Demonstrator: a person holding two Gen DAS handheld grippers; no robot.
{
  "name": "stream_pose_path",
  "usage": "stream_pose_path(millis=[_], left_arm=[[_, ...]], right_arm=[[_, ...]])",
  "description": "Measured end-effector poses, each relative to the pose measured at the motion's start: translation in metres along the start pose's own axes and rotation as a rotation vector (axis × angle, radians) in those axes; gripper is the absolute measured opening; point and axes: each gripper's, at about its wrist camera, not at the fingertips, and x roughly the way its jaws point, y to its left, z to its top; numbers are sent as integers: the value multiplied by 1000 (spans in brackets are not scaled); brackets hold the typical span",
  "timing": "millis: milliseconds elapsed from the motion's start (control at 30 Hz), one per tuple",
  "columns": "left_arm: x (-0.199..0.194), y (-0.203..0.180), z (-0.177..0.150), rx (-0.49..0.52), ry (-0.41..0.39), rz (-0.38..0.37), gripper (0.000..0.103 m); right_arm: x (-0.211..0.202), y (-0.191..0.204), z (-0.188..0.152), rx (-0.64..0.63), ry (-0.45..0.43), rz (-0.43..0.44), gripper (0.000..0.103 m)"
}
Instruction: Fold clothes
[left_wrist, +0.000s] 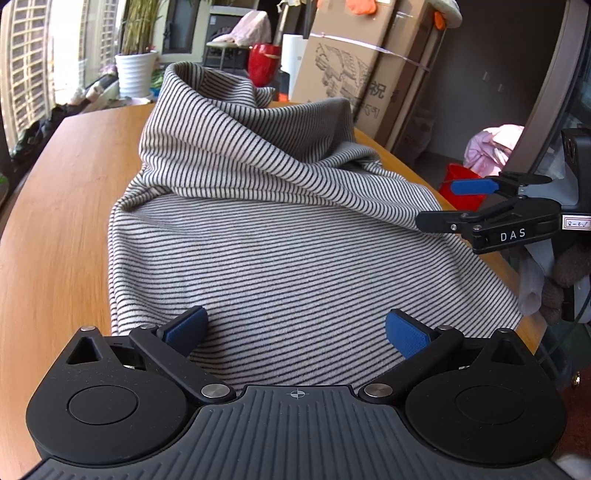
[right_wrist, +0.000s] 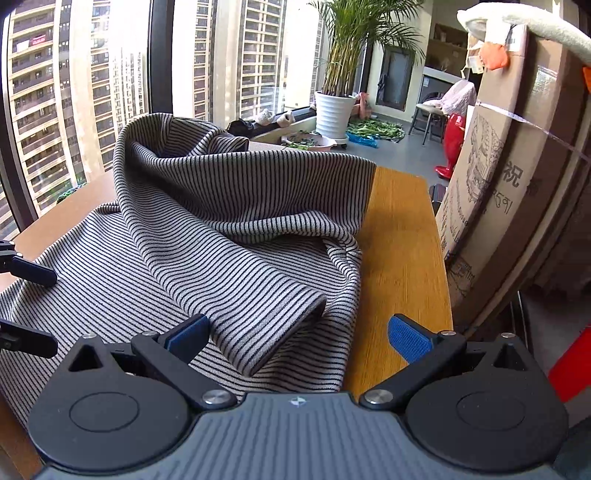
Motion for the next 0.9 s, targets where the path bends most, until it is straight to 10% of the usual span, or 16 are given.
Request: stream_pose_path(millis=[233,333,400,567,633,733,900], left_arm=[[7,-1,30,16,-4,25,103],[5,-8,46,90,-44,62,103],[4,-11,56,144,-80,86,103],[19,-6,75,182,-103,151,103],[26,0,77,160,-91,148,103],[41,10,76,122,-56,150,103],[66,22,71,67,8,157,103]], right_arm=[[32,25,14,-176,-31,9,98],[50,28,37,-216,-42,32,61],[62,27,55,-219,-69,22,54],[82,6,108,-98,-143,-53,55],[76,5,114,-104,-147,59,83],[64,16,100,-175,-84,193,94],[55,31,51,-281,51,186,94]])
